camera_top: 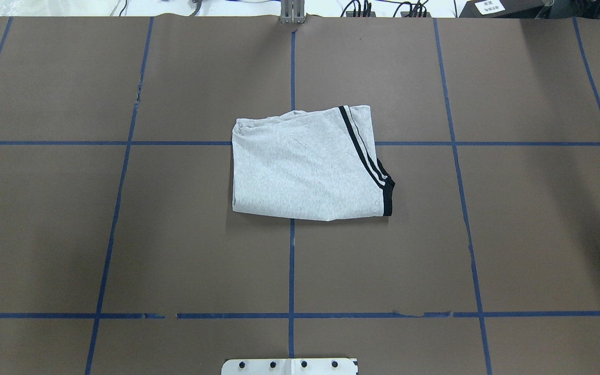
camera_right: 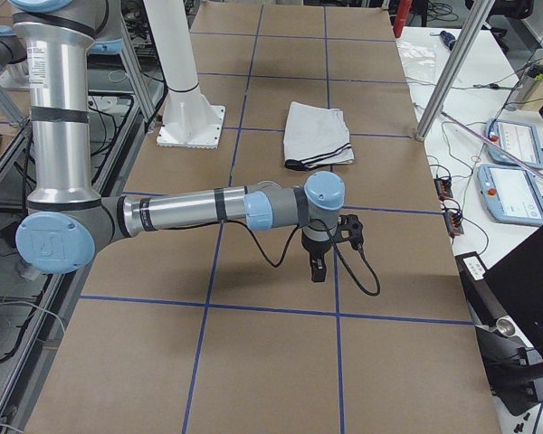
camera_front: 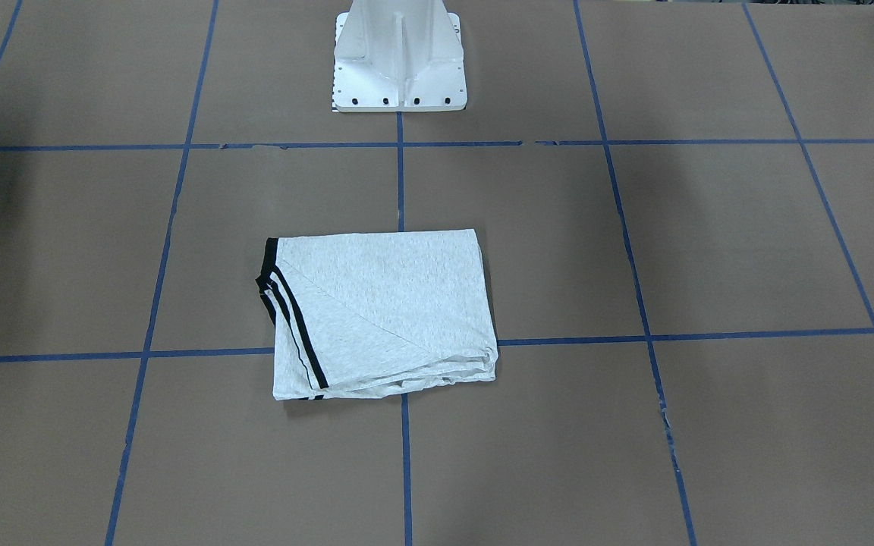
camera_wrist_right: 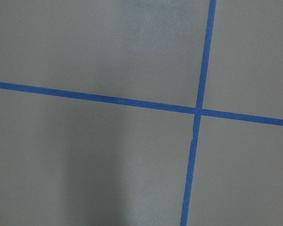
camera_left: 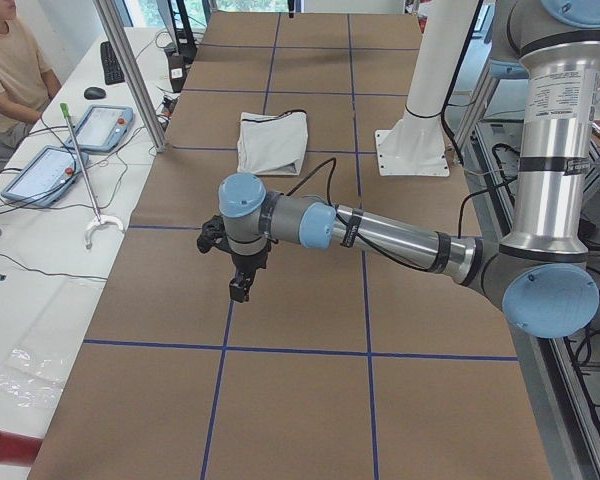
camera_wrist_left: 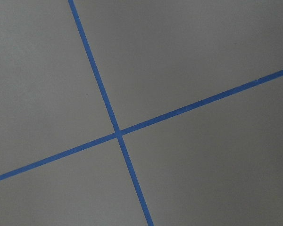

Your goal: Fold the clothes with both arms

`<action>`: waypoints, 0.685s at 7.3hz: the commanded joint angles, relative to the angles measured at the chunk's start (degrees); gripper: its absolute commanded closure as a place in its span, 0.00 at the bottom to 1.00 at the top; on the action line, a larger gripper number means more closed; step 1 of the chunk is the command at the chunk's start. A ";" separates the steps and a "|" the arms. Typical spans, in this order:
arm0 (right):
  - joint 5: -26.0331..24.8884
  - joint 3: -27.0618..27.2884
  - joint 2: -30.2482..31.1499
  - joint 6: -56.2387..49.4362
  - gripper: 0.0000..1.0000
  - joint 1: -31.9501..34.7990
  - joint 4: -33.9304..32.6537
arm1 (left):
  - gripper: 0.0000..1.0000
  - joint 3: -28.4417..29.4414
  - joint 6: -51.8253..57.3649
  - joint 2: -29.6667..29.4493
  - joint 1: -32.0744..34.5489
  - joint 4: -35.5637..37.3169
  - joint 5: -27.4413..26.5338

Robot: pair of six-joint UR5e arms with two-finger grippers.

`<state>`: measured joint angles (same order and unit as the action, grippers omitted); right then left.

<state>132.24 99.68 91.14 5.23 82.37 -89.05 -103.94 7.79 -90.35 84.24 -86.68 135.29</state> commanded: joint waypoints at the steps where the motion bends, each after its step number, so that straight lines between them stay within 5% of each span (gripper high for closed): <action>1: 1.86 -0.09 0.97 0.04 0.00 0.07 -0.07 | 0.00 0.49 -0.05 -0.26 -0.04 0.19 0.15; 5: 2.93 -2.28 0.89 0.04 0.00 -0.27 0.72 | 0.00 1.46 -0.14 -0.26 0.05 -0.16 -0.03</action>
<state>134.94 98.36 92.12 5.27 82.30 -88.54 -102.75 7.72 -90.31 84.38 -86.68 135.33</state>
